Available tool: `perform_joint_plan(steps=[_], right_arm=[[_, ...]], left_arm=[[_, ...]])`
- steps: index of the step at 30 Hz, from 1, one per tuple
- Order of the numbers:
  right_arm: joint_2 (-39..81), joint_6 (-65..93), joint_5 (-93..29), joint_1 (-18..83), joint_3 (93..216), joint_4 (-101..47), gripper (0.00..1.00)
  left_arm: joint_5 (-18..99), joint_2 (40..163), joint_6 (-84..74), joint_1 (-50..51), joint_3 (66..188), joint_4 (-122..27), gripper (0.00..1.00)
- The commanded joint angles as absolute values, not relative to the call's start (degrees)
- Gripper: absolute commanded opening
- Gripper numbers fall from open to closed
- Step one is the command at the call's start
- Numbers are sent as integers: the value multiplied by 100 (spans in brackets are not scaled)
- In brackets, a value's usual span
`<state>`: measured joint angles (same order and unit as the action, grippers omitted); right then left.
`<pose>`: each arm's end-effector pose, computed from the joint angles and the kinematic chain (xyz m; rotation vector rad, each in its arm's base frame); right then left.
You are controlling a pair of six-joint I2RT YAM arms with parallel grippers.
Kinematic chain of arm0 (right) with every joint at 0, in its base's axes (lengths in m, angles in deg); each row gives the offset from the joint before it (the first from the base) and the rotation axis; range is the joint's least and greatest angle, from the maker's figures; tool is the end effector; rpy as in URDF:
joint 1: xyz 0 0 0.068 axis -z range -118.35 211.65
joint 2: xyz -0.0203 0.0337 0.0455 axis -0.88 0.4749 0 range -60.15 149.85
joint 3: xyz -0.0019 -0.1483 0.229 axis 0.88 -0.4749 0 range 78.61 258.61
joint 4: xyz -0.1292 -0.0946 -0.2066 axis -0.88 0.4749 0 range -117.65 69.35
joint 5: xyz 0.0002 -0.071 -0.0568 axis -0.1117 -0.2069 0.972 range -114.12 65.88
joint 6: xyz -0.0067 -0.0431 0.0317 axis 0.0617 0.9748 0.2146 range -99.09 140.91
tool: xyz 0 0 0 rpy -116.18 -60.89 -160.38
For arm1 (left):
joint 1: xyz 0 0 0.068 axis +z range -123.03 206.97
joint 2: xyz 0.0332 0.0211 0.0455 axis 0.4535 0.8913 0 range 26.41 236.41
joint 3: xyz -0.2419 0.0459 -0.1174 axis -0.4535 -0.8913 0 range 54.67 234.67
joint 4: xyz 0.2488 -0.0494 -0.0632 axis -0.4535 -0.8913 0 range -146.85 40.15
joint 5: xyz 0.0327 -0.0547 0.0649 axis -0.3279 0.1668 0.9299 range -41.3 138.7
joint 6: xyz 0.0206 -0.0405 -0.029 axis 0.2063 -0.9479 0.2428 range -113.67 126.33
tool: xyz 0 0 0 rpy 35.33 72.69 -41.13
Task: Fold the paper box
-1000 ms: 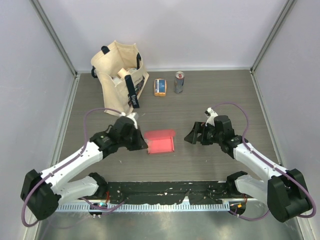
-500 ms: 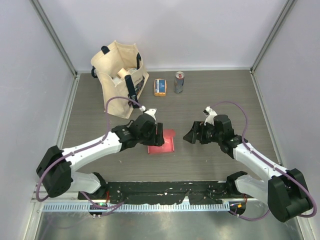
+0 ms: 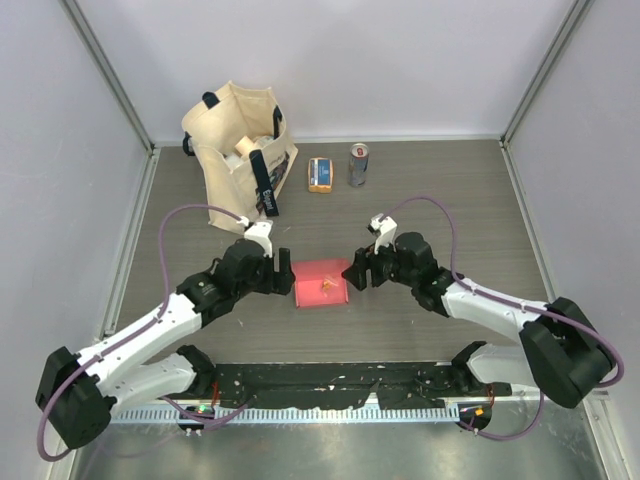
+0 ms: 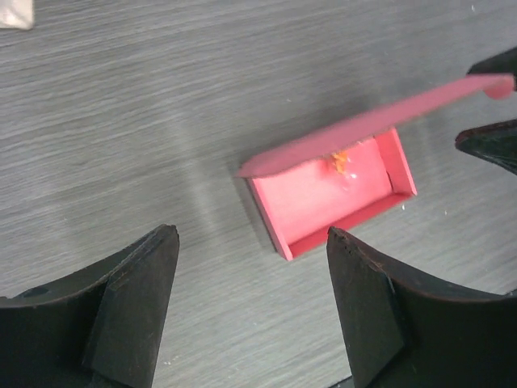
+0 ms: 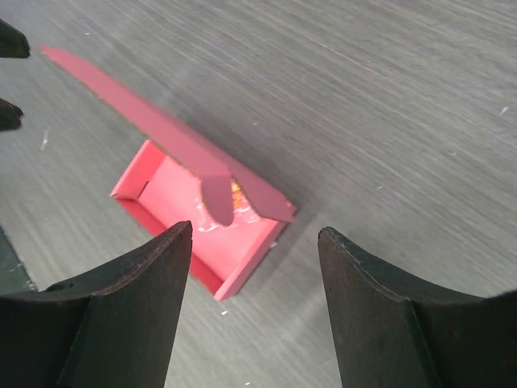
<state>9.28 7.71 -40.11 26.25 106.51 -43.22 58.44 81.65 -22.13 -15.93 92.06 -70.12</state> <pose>0.1963 0.1515 0.1959 -0.5839 2.0200 0.8073 0.1557 -0.1365 0.2450 0.1917 2.2621 -0.4866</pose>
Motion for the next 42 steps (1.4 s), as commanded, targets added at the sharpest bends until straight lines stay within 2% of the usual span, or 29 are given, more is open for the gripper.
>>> perform_joint_plan(steps=[1, 4, 6, 8, 16, 21, 27, 32, 37, 42], right_arm=[[1192, 1334, -3660, 2632, 10911, -5172, 68], [1254, 1396, -3809, 2623, 10788, -5479, 64], [1341, 1352, -3844, 2632, 10779, -5559, 50], [1412, 1326, -3923, 2632, 10840, -5594, 41], [1526, 1326, -3968, 2632, 10876, -5577, 43], [1395, 1387, -3440, 2693, 10797, -5621, 57], [1491, 1536, -4133, 2895, 10796, -5858, 64], [1772, 1572, -4827, 2904, 10902, -6060, 63], [1913, 1624, -4917, 2904, 10946, -6095, 60], [1975, 1599, -4925, 2904, 10981, -6087, 50]], left_arm=[[5233, 8230, -2223, -987, 8932, -5736, 77], [4688, 8283, -2100, -960, 8668, -4875, 75], [4528, 8336, -2021, -960, 8562, -4590, 73], [4440, 8441, -2012, -960, 8412, -4160, 72], [4317, 9031, -1836, -960, 8544, -4106, 60], [4281, 8725, -2073, -960, 8316, -4193, 67], [4282, 8530, -2232, -960, 8157, -4308, 68], [4185, 8714, -2249, -960, 8192, -4264, 58], [4088, 8925, -2241, -960, 8289, -4334, 55], [4193, 8838, -2276, -960, 8236, -4396, 52]])
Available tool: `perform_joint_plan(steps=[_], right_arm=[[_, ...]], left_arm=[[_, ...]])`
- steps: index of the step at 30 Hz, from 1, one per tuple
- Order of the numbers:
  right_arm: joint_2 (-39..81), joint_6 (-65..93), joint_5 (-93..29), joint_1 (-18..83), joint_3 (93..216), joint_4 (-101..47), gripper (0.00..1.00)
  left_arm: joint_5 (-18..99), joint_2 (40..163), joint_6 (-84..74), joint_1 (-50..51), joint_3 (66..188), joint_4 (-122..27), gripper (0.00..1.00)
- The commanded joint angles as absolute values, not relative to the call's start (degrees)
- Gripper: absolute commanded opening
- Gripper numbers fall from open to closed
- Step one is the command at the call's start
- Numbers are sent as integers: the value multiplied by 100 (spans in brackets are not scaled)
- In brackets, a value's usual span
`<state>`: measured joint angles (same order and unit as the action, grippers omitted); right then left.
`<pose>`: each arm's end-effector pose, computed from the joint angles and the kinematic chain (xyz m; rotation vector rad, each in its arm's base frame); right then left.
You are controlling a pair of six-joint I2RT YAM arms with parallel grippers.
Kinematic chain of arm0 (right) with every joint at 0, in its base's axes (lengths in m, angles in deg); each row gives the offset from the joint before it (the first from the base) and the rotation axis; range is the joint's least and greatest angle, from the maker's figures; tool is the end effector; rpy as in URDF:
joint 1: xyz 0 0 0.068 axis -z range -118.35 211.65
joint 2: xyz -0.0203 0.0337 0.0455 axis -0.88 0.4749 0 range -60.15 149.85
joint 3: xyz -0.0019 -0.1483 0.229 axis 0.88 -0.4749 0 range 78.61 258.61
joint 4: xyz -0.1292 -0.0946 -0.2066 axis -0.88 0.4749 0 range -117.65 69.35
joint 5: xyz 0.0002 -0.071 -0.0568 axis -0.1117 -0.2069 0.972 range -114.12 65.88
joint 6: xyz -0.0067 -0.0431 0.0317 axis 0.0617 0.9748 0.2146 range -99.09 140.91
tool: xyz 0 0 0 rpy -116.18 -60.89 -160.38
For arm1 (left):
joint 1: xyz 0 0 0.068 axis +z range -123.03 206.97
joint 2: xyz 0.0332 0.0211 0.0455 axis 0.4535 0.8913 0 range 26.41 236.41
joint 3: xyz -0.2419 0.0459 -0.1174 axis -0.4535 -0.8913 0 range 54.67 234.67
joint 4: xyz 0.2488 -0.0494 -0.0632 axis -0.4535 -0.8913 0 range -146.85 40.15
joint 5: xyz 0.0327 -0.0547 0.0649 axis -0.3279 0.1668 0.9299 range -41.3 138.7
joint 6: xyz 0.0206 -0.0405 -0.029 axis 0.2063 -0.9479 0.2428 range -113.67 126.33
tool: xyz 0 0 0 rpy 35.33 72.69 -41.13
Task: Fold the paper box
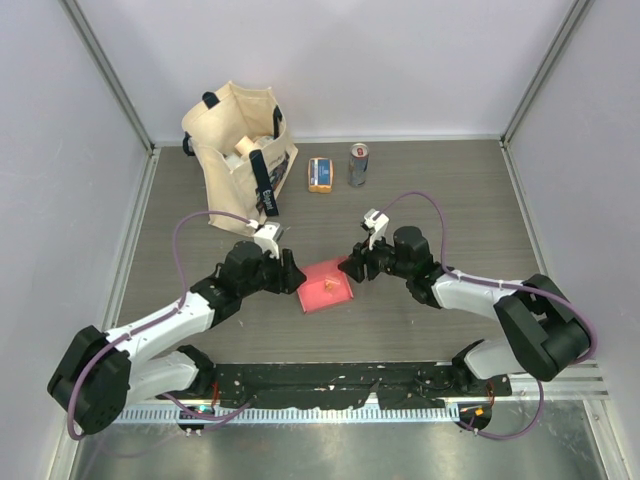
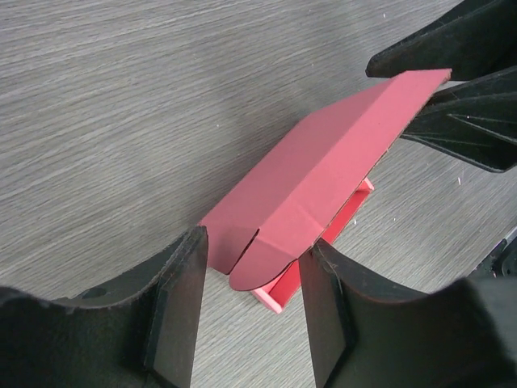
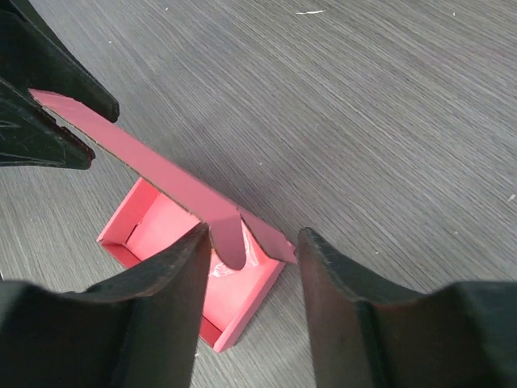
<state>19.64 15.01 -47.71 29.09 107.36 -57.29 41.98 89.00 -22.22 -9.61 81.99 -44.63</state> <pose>0.2226 0.1590 0.1818 -0.7331 1.8669 0.8377 0.1804 -0.1392 0.2005 0.2277 2.1843 -0.7900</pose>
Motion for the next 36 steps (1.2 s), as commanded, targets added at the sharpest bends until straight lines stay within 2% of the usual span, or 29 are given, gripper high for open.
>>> perform_joint_plan(steps=[1, 4, 6, 10, 17, 21, 23, 24, 27, 28, 34, 36], right_arm=[[1975, 1616, -4908, 2913, 10964, -6113, 48], [1869, 1598, -4515, 2913, 10885, -6139, 47], [1773, 1607, -4451, 2904, 10832, -6183, 47], [1764, 1563, -4521, 2895, 10867, -6140, 41], [1649, 1554, -4609, 2895, 10823, -6017, 30], [1606, 1467, -4574, 2851, 10762, -6043, 15], [1588, 1396, -4504, 2799, 10726, -6148, 4], [1562, 1370, -4286, 2703, 10691, -6166, 2], [1395, 1256, -3794, 2510, 10568, -6420, 2], [1368, 1238, -3296, 2465, 10551, -6534, 2], [1438, 1132, -809, 1991, 10708, -6842, 2], [1639, 1141, -436, 1911, 10813, -7104, 2]], left_arm=[[4202, 8820, -2276, -960, 8236, -4413, 52], [4237, 8750, -2267, -960, 8254, -4492, 59], [4255, 8715, -2285, -960, 8254, -4545, 59], [4422, 8723, -2416, -960, 8254, -4607, 46], [4422, 8951, -2434, -995, 8341, -4501, 35], [4632, 9101, -2417, -1135, 8508, -4510, 29], [4799, 9267, -2399, -1284, 8674, -4580, 22], [5087, 9329, -2399, -1337, 8745, -4615, 19], [5658, 9566, -2443, -1513, 9070, -4712, 6], [5853, 9628, -2478, -1574, 9167, -4799, 0], [7336, 10278, -2995, -1610, 9913, -4826, 0], [7716, 10646, -3128, -1610, 10098, -4870, 0]])
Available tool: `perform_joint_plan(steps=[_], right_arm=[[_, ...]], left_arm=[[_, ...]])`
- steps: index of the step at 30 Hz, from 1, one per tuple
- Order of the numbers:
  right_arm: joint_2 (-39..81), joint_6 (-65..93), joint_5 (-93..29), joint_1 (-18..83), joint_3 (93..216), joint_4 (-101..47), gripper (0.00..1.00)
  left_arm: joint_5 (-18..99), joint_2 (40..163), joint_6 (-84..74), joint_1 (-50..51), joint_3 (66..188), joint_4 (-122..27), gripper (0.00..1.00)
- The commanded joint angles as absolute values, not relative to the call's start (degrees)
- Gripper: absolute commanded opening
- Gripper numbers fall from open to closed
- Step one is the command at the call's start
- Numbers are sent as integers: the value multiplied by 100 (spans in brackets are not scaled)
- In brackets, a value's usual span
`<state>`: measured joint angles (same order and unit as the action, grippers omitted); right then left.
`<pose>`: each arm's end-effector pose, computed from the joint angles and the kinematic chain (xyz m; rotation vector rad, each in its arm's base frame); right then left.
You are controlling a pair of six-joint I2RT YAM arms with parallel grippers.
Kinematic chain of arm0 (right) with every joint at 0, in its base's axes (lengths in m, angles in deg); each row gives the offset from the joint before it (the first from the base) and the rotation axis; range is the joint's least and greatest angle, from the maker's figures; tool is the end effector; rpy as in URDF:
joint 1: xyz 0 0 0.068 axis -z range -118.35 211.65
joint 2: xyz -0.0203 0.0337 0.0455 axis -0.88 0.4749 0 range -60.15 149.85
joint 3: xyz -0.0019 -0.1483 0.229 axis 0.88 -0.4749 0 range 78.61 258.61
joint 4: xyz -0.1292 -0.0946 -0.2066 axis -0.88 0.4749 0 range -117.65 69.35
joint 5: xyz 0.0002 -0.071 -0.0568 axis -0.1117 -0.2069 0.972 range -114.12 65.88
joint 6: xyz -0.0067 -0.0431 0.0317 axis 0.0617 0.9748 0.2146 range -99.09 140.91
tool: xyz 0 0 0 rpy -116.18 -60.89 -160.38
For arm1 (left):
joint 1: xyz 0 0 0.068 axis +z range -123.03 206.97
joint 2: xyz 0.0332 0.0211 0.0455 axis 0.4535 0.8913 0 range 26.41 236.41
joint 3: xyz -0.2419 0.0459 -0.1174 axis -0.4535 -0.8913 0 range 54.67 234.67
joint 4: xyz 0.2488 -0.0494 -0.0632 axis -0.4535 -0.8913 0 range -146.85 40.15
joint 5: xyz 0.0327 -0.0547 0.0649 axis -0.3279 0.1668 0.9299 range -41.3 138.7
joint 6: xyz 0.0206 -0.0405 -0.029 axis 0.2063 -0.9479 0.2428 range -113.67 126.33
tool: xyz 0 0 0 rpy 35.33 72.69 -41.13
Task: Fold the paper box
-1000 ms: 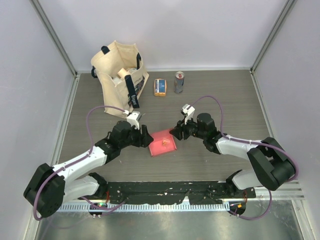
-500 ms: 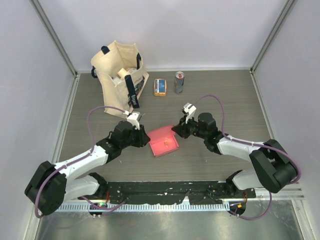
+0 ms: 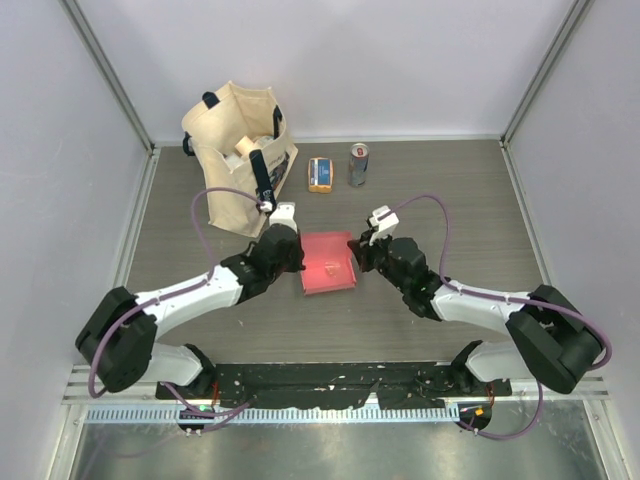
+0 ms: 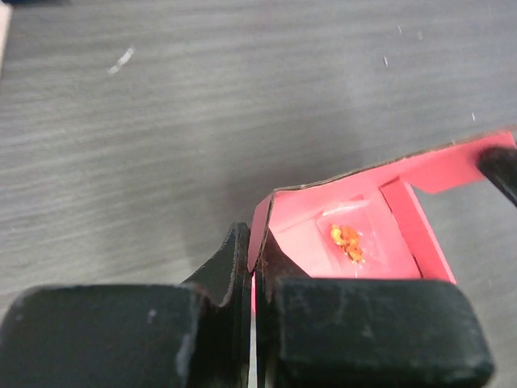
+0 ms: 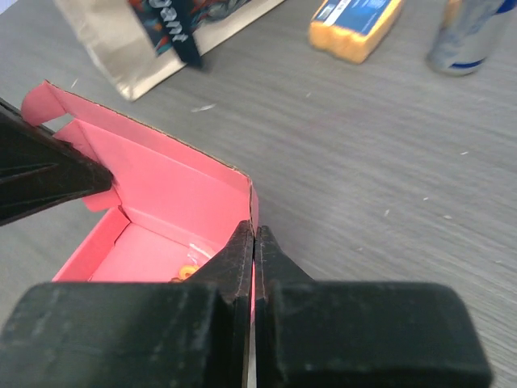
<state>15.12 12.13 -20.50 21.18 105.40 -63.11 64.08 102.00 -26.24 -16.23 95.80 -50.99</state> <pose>0.2046 0.1715 0.2006 -0.4559 1.7746 0.5544 0.2093 -0.1837 0.2169 0.0516 2.2034 -0.4596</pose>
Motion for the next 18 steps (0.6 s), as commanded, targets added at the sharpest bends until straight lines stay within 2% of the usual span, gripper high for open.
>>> perform_joint_plan(steps=[1, 9, 12, 18], right_arm=[[1719, 1167, -199, 1780, 10840, -7219, 2], [2835, 1493, 1524, 1366, 10674, -9003, 2], [3231, 1607, 1727, 1261, 10542, -9820, 2], [3486, 1563, 2114, 884, 10313, -10269, 1]], left_arm=[[8075, 10796, -3241, -1610, 10256, -4862, 0], [8992, 11773, -3225, -1654, 10504, -3835, 0], [9097, 11878, -3093, -1724, 10136, -2774, 0], [9256, 11922, -3067, -1917, 9590, -2234, 0]])
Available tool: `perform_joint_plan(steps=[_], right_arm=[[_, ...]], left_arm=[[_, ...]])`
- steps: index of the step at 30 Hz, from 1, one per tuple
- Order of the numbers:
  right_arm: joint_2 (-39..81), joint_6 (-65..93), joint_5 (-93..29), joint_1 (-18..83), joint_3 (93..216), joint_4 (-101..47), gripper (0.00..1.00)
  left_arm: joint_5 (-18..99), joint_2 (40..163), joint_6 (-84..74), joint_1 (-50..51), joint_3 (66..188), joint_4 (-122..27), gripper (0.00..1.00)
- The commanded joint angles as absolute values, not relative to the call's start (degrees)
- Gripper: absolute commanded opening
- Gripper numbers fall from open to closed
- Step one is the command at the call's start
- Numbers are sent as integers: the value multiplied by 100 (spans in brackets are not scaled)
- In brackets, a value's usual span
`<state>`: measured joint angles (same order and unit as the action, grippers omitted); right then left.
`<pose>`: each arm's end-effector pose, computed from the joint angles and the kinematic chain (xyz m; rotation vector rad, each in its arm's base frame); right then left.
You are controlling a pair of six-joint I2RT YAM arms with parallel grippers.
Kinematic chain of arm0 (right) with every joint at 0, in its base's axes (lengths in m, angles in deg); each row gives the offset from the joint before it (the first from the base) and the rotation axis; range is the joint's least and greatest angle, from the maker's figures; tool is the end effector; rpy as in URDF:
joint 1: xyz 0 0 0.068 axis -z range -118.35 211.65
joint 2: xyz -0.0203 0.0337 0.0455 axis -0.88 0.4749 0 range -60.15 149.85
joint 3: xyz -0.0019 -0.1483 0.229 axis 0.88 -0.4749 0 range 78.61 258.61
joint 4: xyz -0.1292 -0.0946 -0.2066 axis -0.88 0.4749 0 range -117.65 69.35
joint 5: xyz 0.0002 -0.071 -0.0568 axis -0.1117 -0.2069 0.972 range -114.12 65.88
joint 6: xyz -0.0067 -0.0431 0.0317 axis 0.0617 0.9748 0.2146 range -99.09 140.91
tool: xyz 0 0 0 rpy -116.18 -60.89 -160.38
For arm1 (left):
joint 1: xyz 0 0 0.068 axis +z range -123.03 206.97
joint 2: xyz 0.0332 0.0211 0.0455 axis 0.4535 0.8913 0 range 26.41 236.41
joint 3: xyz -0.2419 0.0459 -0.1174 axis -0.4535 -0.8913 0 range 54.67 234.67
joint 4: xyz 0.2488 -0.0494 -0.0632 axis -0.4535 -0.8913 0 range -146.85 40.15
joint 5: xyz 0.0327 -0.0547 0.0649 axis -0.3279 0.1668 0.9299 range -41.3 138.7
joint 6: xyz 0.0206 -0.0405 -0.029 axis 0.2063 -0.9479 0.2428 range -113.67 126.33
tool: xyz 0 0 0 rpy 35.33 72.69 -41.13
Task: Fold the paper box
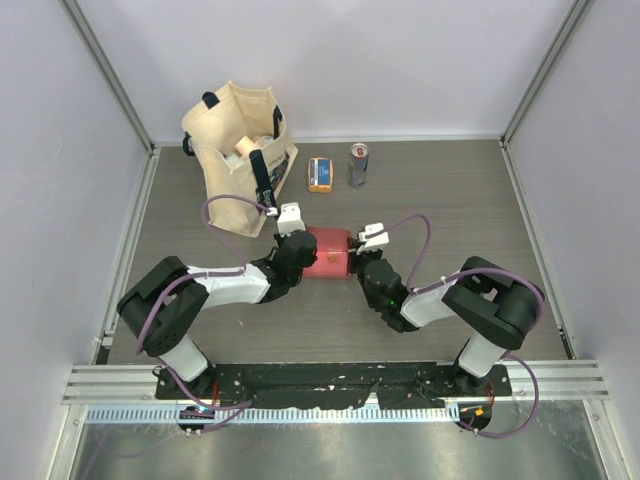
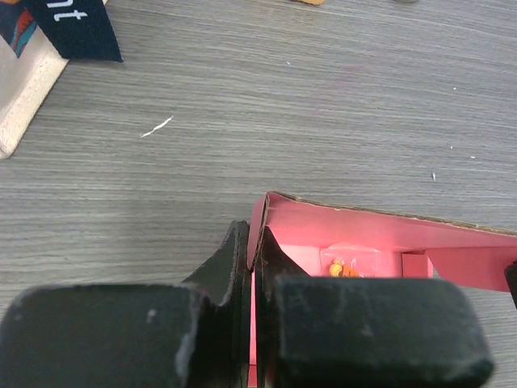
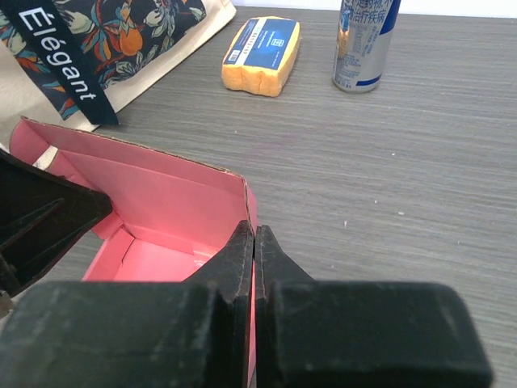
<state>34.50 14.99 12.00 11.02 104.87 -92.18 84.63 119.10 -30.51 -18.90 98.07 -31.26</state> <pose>0.2002 0.2108 0.1642 -0.1535 1.6233 0.2428 0.2420 -0.2195 0.1781 -0.2078 1.9959 -0.2619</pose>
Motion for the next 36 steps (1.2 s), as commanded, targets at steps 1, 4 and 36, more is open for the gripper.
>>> perform_joint_plan(steps=[1, 4, 36], right_arm=[[3512, 1563, 2219, 848, 10270, -10340, 2], [3679, 1475, 2412, 734, 10155, -10490, 1], [3574, -1056, 3784, -515, 10656, -6931, 9]], left_arm=[[9239, 11914, -3076, -1926, 9485, -2190, 0], [9212, 11905, -3163, -1970, 9344, -2084, 0], [8509, 11439, -3383, -2199, 8131, -1030, 0]])
